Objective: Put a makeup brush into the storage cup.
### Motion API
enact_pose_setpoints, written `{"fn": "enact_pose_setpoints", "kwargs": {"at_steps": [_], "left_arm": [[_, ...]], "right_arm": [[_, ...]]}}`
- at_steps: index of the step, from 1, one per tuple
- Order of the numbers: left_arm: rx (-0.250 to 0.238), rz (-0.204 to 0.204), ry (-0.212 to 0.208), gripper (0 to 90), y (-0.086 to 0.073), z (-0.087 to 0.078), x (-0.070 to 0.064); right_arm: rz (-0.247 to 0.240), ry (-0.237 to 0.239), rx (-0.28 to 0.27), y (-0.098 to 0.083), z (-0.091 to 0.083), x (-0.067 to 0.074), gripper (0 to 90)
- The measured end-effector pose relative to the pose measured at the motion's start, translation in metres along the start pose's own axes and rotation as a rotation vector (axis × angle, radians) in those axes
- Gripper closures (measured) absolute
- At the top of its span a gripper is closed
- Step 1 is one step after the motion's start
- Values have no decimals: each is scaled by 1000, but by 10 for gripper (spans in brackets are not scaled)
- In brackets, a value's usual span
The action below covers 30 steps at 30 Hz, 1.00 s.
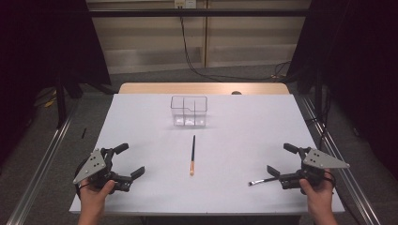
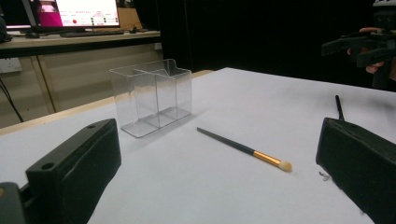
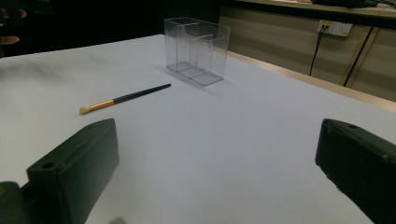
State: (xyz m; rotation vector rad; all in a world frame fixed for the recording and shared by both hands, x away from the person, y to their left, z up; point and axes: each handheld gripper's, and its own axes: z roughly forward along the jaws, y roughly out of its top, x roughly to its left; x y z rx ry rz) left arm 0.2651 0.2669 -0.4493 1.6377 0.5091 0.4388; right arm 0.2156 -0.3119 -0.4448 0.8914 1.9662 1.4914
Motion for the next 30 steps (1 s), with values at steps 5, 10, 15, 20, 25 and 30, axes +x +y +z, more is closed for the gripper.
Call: {"fn": "enact_pose_setpoints", "kwargs": {"at_steps": [5,10,15,20,25,30], "left_arm": [[-10,-13,-7,0,1,3,0],[-12,-4,-9,0,3,5,-1],[-25,-14,-6,0,5,6,-1],[-13,-12,-5,0,5,8,-2],[-28,-18,-3,0,9,12,-3],[-20,-14,-9,0,13,20,-5]], "right_arm": [[-2,-1,3,-1,0,1,0],[-8,-10,-5,0,-1,2,0],[-6,-9,-15,1,-3,2,0],[-13,-15,-24,4,-4,1,0],[1,-12,-14,0,-4,-2,0],[-6,-19,-17,0,-10,1,0]]}}
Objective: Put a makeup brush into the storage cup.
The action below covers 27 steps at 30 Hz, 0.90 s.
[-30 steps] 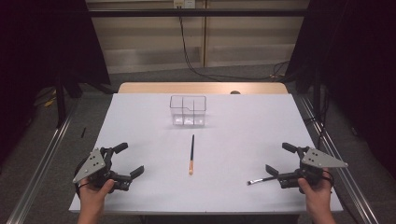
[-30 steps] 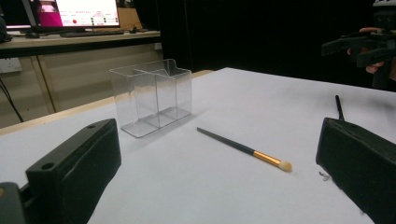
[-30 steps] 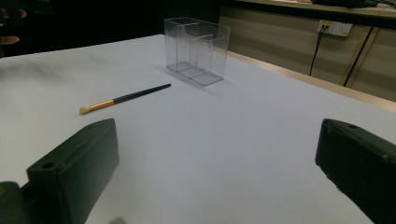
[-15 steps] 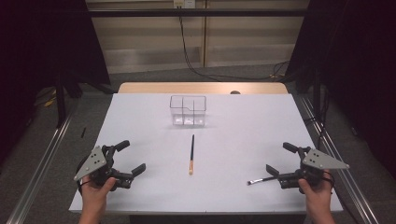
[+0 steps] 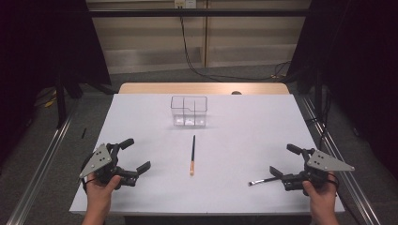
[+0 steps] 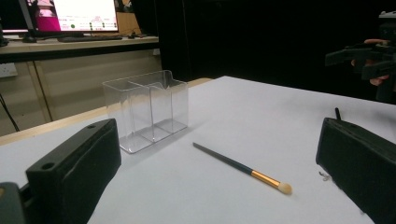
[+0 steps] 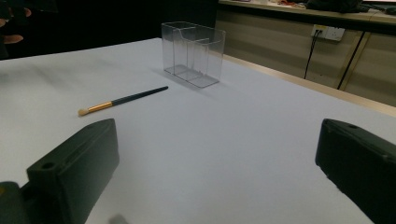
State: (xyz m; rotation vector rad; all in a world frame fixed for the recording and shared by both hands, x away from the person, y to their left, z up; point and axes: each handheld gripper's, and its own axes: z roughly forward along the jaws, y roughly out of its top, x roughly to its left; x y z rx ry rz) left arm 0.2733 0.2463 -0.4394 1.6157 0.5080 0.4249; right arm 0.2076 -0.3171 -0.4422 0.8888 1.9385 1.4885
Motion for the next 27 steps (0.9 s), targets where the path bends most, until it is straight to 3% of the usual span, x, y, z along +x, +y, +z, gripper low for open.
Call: {"fn": "enact_pose_setpoints", "kwargs": {"at_steps": [9,20,27], "left_arm": [[13,10,-23,0,8,21,0],[40,29,-59,0,13,34,-4],[12,20,-61,0,18,48,-2]], "right_arm": [[2,-2,8,-4,-5,1,0],[-4,11,13,-5,-5,4,0],[-19,14,15,-4,-6,6,0]]}}
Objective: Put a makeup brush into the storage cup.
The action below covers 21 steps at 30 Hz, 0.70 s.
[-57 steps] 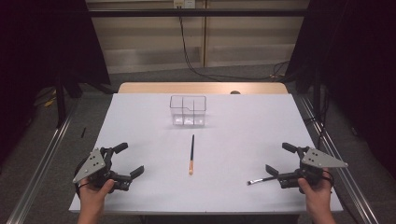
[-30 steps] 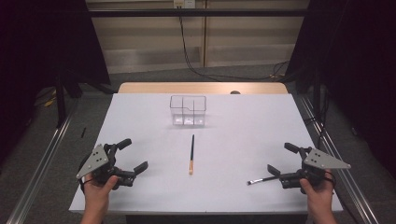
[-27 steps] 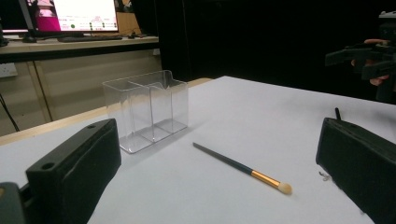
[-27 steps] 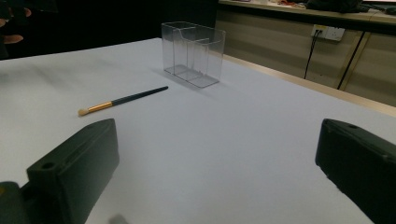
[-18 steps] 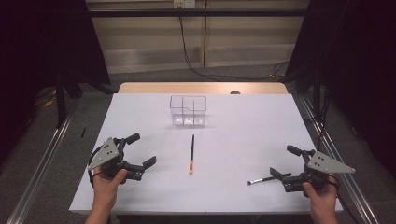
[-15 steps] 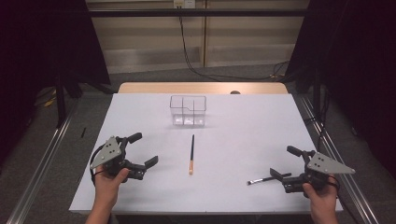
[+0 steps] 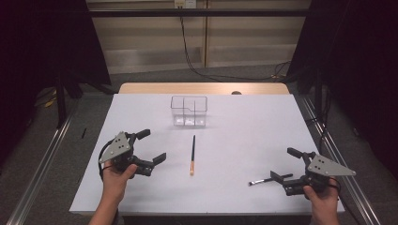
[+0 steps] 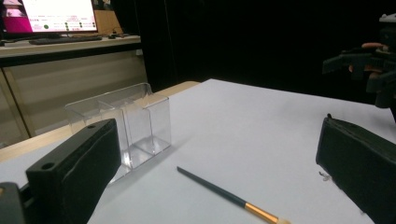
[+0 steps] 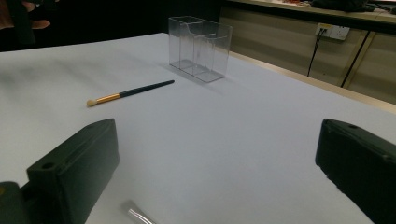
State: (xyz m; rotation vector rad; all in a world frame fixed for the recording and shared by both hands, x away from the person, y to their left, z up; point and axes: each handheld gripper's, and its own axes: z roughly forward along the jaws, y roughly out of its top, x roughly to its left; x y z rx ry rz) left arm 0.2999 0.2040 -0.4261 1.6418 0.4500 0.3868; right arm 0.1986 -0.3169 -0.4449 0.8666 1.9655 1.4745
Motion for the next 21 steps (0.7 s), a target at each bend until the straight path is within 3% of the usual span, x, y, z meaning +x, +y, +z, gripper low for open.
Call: {"fn": "enact_pose_setpoints", "kwargs": {"at_steps": [11,21], "left_arm": [[-27,-13,-12,0,4,25,2],[-23,-11,-21,0,3,44,0]], "right_arm": [[13,-13,-14,-1,-7,-3,0],[6,-6,-20,0,-5,-4,0]]}}
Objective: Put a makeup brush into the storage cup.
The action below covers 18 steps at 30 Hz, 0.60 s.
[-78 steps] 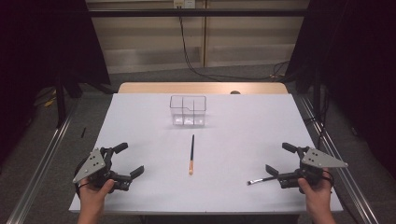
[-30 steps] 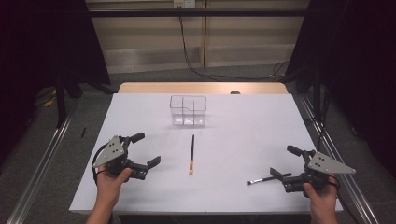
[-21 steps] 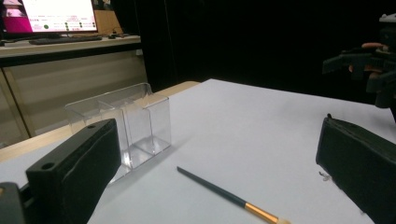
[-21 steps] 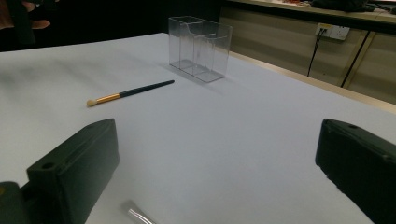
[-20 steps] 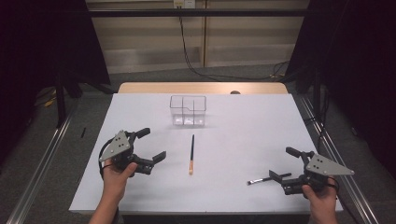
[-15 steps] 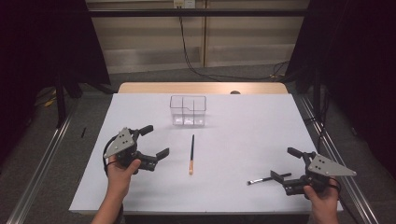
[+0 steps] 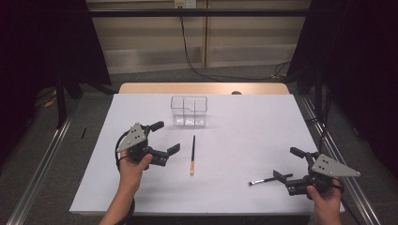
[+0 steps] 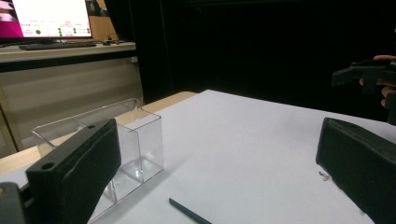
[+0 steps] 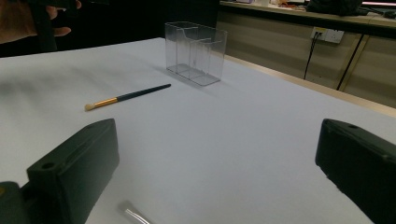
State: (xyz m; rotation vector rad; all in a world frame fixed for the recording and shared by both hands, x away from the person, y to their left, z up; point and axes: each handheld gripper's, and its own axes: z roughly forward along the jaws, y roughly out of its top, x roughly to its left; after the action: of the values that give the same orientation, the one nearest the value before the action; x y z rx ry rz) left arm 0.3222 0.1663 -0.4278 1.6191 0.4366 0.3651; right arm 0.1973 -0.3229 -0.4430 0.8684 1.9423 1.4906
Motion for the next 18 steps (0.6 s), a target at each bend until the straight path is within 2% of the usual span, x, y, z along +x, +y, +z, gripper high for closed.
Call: {"fn": "enact_pose_setpoints", "kwargs": {"at_steps": [4,10,18], "left_arm": [[4,-10,-6,0,-2,9,-1],[20,1,-11,0,-3,23,-5],[-5,-33,-18,0,-5,34,-5]], "right_arm": [[2,-1,-4,1,1,0,0],[3,1,-6,1,2,-2,0],[3,11,-6,2,4,-2,0]]}}
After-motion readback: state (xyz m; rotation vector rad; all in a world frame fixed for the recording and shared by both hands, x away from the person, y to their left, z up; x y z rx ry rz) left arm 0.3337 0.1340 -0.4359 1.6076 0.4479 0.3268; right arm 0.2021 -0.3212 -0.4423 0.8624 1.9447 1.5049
